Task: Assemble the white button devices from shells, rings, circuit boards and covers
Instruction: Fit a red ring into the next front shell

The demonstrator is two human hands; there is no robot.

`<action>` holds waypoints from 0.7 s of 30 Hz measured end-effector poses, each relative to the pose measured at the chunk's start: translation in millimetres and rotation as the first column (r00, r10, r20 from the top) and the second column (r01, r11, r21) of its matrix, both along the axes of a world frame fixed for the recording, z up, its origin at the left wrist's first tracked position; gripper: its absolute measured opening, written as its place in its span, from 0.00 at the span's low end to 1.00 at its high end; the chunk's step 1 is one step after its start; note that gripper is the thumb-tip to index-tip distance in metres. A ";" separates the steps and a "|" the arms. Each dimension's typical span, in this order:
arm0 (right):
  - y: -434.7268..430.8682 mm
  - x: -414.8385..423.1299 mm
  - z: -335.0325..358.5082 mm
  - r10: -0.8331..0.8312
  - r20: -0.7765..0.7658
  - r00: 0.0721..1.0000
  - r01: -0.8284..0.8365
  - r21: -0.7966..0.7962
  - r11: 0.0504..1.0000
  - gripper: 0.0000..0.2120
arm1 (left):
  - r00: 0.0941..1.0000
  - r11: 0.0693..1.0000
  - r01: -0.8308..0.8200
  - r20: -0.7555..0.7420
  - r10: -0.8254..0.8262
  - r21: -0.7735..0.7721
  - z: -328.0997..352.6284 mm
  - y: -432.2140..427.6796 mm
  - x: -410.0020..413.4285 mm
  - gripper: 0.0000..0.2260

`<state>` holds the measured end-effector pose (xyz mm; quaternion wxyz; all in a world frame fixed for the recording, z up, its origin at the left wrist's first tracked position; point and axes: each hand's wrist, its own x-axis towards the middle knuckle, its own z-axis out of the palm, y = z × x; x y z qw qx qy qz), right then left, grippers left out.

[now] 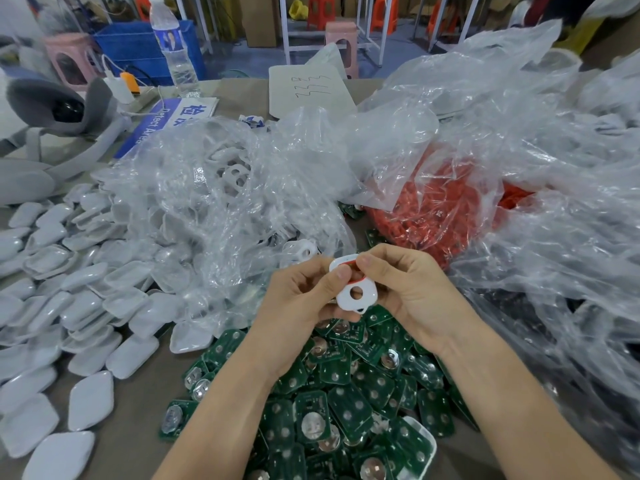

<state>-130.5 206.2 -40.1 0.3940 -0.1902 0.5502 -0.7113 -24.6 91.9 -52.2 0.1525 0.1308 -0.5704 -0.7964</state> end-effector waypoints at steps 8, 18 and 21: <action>4.7 -7.6 2.7 0.141 0.211 0.967 -0.135 -0.043 0.990 0.09 | 1.000 0.997 0.008 0.020 -0.009 0.078 2.2 -0.7 -0.7 0.10; 6.9 -9.5 4.9 0.121 0.144 0.982 -0.126 0.028 0.992 0.11 | 0.999 1.000 0.008 0.039 -0.009 0.011 -2.2 -2.3 -1.0 0.15; 7.2 -9.9 5.4 0.125 0.130 0.984 -0.130 0.032 0.991 0.10 | 0.999 1.000 0.020 0.046 -0.020 0.014 -3.7 -2.6 -0.9 0.15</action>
